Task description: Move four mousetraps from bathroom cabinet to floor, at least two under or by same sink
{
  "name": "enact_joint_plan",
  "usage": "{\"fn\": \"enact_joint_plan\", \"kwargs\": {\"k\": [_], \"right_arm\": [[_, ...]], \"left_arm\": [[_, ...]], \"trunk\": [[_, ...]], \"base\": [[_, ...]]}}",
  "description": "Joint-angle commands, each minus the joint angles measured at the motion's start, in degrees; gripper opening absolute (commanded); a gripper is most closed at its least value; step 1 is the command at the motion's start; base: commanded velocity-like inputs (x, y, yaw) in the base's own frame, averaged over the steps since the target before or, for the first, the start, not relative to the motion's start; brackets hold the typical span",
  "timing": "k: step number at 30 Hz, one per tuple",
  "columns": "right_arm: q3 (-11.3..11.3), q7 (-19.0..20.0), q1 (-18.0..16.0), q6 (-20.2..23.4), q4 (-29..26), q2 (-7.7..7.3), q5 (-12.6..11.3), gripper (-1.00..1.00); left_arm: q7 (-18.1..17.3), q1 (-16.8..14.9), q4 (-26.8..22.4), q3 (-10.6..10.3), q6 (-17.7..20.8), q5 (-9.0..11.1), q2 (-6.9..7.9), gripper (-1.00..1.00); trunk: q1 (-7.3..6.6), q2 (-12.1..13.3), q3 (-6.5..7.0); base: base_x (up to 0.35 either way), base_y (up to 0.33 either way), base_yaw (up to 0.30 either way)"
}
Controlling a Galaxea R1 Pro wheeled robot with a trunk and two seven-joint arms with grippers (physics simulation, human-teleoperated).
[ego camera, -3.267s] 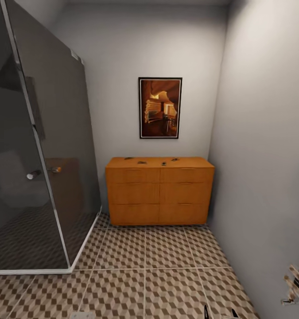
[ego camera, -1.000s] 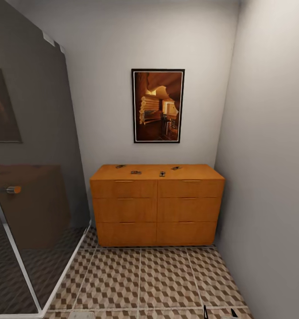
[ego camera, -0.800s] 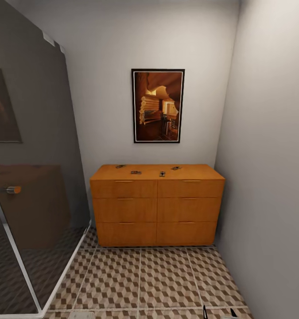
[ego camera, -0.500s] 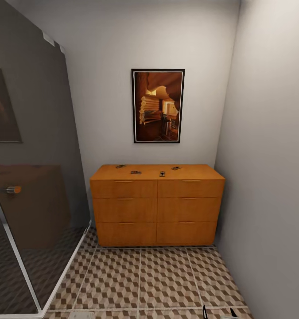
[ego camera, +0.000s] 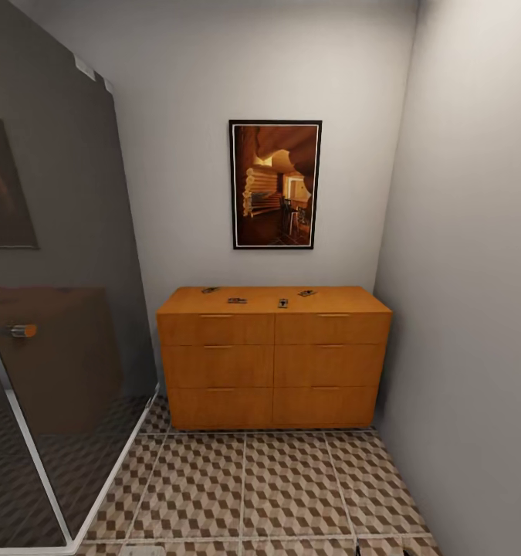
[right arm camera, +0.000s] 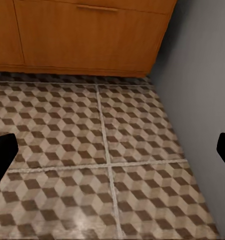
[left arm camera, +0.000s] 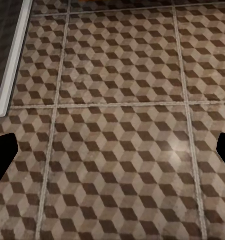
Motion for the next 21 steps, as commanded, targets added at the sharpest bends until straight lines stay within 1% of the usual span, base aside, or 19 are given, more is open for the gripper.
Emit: {"fn": "enact_joint_plan", "kwargs": {"k": [1, 3, 4, 6, 7, 9, 10, 13, 14, 15, 18, 19, 21], "right_arm": [[0.2, -0.6, -0.1, 1.9, -0.3, 0.11, 0.5, 1.0], [0.2, -0.5, -0.1, 5.2, -1.7, 0.62, 0.6, 1.0], [0.2, -0.5, -0.1, 9.3, -5.1, 2.0, 0.8, 1.0], [0.2, -0.5, -0.1, 11.3, -7.6, 2.91, 1.5, 1.0], [0.2, -0.6, -0.1, 12.8, -10.0, 3.62, 2.5, 1.0], [0.2, -0.7, -0.1, 14.2, -12.4, 4.11, 3.9, 1.0], [0.2, -0.9, -0.1, 15.5, -14.9, 4.43, 5.4, 1.0], [0.2, -0.9, -0.1, 18.3, -18.9, 4.71, 7.1, 1.0], [0.2, -1.0, -0.1, 20.7, -21.7, 4.81, 7.8, 1.0], [0.2, -1.0, -0.1, 24.9, -25.9, 4.9, 8.4, 1.0], [0.2, -0.9, -0.1, 29.1, -30.1, 4.95, 8.7, 1.0], [0.2, -0.9, -0.1, 31.6, -32.8, 4.97, 8.8, 1.0], [0.2, -0.9, -0.1, 33.7, -35.2, 4.95, 8.9, 1.0]], "left_arm": [[0.3, 0.0, 0.0, -0.2, -0.2, 0.0, 0.02, 1.0], [0.3, 0.0, 0.1, -0.2, -0.2, 0.0, 0.0, 1.0], [0.3, 0.0, 0.1, -0.2, -0.2, 0.0, -0.02, 1.0], [0.3, 0.0, 0.1, -0.3, -0.2, 0.0, -0.03, 1.0], [0.3, 0.0, 0.1, -0.3, -0.2, 0.0, -0.03, 1.0], [0.3, 0.0, 0.1, -0.3, -0.2, 0.0, -0.04, 1.0], [0.3, 0.0, 0.1, -0.3, -0.2, 0.0, -0.04, 1.0], [0.3, 0.0, 0.1, -0.3, -0.2, 0.0, -0.04, 1.0], [0.3, 0.0, 0.1, -0.3, -0.2, 0.0, -0.04, 1.0], [0.3, 0.0, 0.1, -0.3, -0.2, 0.0, -0.06, 1.0], [0.3, 0.0, 0.1, -0.4, -0.2, 0.0, -0.09, 1.0], [0.3, 0.0, 0.1, -0.4, -0.2, 0.0, -0.11, 1.0], [0.3, 0.0, 0.2, -0.4, -0.2, 0.0, -0.11, 1.0]], "trunk": [[0.0, 0.0, -0.07], [0.0, 0.0, -0.07], [0.0, 0.0, -0.07], [0.0, 0.0, -0.07], [0.0, 0.0, -0.07], [0.0, 0.0, -0.07], [0.0, 0.0, -0.07], [0.0, 0.0, -0.07], [0.0, 0.0, -0.07], [0.0, 0.0, -0.07], [0.0, 0.0, -0.07], [0.0, 0.0, -0.07], [0.0, 0.0, -0.07]], "base": [[0.0, 0.0, 0.0], [0.0, 0.0, 0.0], [0.0, 0.0, 0.0], [0.0, 0.0, 0.0], [0.0, 0.0, 0.0], [0.0, 0.0, 0.0], [0.0, 0.0, 0.0], [0.0, 0.0, 0.0], [0.0, 0.0, 0.0], [0.0, 0.0, 0.0], [0.0, 0.0, 0.0], [0.0, 0.0, 0.0], [0.0, 0.0, 0.0]]}}
